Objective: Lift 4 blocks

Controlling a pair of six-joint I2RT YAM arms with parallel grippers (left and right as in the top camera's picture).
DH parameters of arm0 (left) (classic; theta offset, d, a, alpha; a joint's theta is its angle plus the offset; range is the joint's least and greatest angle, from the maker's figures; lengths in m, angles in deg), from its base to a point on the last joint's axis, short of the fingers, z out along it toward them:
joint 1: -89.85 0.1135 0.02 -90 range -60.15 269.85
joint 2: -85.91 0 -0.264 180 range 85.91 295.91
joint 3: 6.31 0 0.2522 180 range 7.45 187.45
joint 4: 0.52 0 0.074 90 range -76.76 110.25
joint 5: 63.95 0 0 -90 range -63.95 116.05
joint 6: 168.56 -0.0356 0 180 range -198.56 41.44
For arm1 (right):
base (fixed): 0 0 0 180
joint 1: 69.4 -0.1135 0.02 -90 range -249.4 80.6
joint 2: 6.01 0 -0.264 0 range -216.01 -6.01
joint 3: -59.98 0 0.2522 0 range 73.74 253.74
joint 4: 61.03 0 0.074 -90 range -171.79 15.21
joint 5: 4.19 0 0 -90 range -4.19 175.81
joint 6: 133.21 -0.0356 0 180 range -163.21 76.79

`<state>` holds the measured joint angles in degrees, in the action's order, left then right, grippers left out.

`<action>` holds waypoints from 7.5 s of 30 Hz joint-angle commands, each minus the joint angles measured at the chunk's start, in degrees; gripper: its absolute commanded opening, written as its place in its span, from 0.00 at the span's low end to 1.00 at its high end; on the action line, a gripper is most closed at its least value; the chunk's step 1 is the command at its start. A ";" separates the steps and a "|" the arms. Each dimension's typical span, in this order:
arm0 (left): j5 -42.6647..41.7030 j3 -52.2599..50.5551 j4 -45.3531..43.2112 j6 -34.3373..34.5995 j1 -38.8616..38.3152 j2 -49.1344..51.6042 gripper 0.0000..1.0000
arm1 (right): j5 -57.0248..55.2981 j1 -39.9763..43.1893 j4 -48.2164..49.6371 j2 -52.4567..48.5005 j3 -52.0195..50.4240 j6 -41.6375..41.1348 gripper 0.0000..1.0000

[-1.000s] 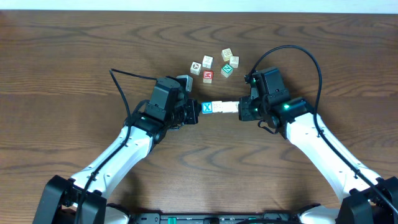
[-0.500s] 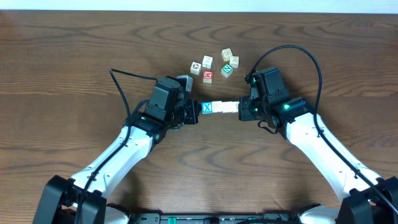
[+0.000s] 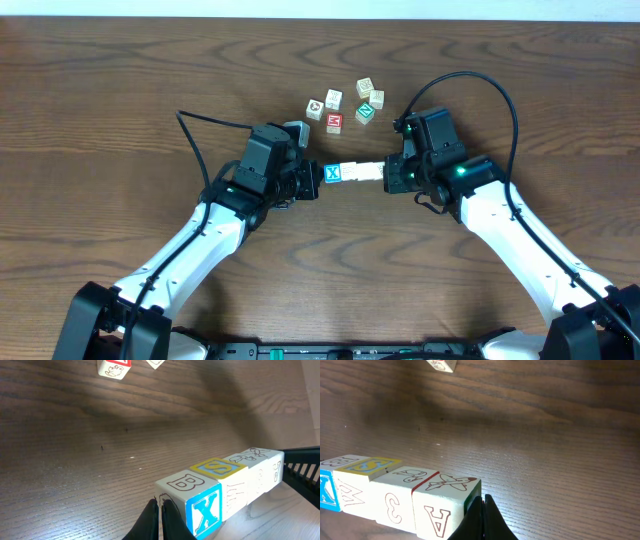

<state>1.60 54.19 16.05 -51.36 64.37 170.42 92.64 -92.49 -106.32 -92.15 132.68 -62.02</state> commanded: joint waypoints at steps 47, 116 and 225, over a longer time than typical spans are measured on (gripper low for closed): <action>-10.54 3.87 -1.53 -0.31 -2.91 -0.85 0.07 | 17.64 -2.84 -0.04 1.18 2.80 0.63 0.01; -10.47 3.85 0.11 -0.55 -2.89 -0.83 0.07 | 17.44 -2.84 -0.72 1.18 2.80 0.02 0.01; -7.89 3.28 2.73 -0.50 -4.87 9.35 0.07 | 15.65 -3.48 -3.15 -8.70 2.78 -0.42 0.01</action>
<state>2.63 54.21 20.40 -51.38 62.41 178.99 94.83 -92.53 -110.72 -101.09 134.01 -61.87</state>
